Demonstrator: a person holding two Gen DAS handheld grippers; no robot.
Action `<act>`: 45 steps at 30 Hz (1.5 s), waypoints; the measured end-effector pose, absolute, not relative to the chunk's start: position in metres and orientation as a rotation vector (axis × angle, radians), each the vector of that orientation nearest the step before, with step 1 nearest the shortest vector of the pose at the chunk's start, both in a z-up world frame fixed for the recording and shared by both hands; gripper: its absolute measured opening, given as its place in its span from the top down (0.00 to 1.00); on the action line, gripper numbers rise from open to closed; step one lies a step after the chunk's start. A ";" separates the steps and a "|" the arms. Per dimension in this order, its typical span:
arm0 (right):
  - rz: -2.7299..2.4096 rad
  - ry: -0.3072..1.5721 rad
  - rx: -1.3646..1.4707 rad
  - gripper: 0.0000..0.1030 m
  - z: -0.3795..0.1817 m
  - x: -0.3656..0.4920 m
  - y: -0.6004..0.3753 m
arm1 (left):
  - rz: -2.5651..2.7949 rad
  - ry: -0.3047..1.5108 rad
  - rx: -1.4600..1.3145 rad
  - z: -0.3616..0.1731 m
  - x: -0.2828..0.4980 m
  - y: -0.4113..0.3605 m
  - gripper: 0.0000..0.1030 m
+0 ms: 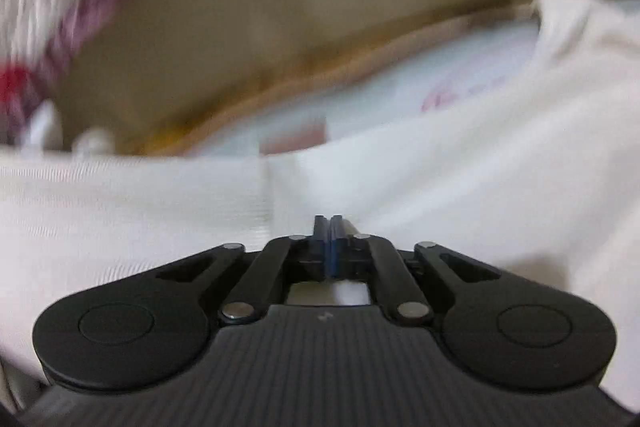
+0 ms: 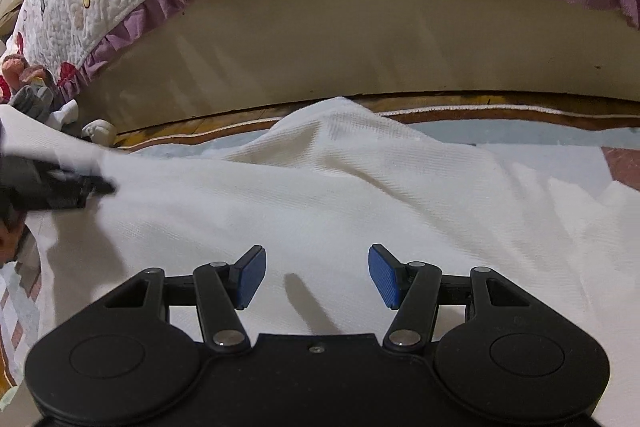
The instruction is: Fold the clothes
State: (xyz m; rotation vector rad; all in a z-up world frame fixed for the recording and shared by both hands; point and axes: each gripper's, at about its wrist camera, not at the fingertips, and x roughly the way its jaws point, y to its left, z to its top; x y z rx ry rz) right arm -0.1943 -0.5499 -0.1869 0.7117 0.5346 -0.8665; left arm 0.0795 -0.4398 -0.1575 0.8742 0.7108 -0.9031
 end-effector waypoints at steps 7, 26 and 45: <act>-0.848 0.534 0.713 0.39 -0.189 -0.189 -0.554 | -0.871 0.848 0.856 -0.182 0.077 -0.388 0.98; -0.936 0.579 0.694 0.39 -0.198 -0.204 -0.567 | -1.269 0.833 0.562 -0.140 0.061 -0.509 0.51; -0.894 0.324 0.850 0.39 -0.163 -0.261 -0.572 | -1.539 0.582 0.650 -0.112 -0.073 -0.477 0.97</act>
